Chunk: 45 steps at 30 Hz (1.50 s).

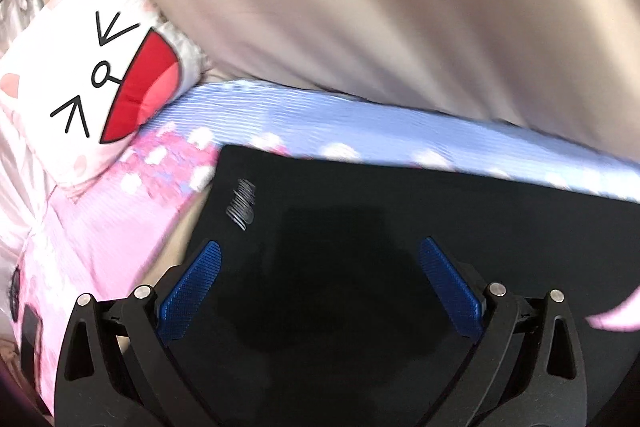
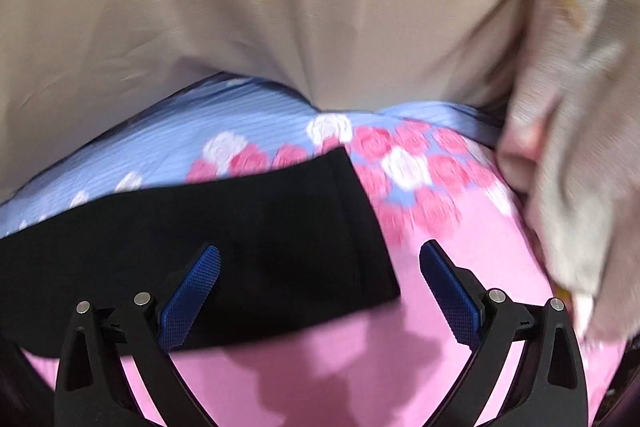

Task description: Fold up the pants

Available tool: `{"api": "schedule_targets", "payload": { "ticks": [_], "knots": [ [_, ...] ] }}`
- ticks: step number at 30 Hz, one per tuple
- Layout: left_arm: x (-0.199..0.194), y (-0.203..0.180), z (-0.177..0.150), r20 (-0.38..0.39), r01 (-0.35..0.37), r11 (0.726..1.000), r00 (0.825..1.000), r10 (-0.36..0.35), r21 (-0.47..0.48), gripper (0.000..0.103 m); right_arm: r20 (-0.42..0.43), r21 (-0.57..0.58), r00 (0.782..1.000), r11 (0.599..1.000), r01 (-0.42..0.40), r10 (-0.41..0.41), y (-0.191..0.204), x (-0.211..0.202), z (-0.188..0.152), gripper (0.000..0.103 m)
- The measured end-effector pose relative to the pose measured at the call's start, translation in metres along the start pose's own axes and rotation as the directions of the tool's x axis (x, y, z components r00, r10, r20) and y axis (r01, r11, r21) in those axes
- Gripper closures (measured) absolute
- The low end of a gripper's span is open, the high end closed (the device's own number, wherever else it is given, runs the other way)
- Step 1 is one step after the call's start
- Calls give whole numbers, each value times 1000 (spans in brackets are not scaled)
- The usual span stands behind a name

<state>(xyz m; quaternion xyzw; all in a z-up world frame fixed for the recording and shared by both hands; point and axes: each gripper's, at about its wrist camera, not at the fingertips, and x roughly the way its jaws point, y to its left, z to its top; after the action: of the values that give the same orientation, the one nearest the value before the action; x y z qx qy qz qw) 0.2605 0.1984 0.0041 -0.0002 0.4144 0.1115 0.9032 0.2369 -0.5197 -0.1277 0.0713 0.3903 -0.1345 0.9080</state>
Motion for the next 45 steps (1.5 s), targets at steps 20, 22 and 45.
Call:
{"api": "schedule_targets", "payload": {
  "ticks": [20,22,45],
  "knots": [
    [110,62,55,-203,82,989,973,-106,-125,81,-10,66,984,982,-175,176,2,10,61,91],
    [90,66,56,-160,101,986,980,-121,-132,83,26,72,980,977,-198,197,-1,-10,67,91],
    [-105,150,-133,-71,157,967,982,-174,-202,51,137,-92,952,961,-261,272,-25,-197,-79,91]
  ]
}}
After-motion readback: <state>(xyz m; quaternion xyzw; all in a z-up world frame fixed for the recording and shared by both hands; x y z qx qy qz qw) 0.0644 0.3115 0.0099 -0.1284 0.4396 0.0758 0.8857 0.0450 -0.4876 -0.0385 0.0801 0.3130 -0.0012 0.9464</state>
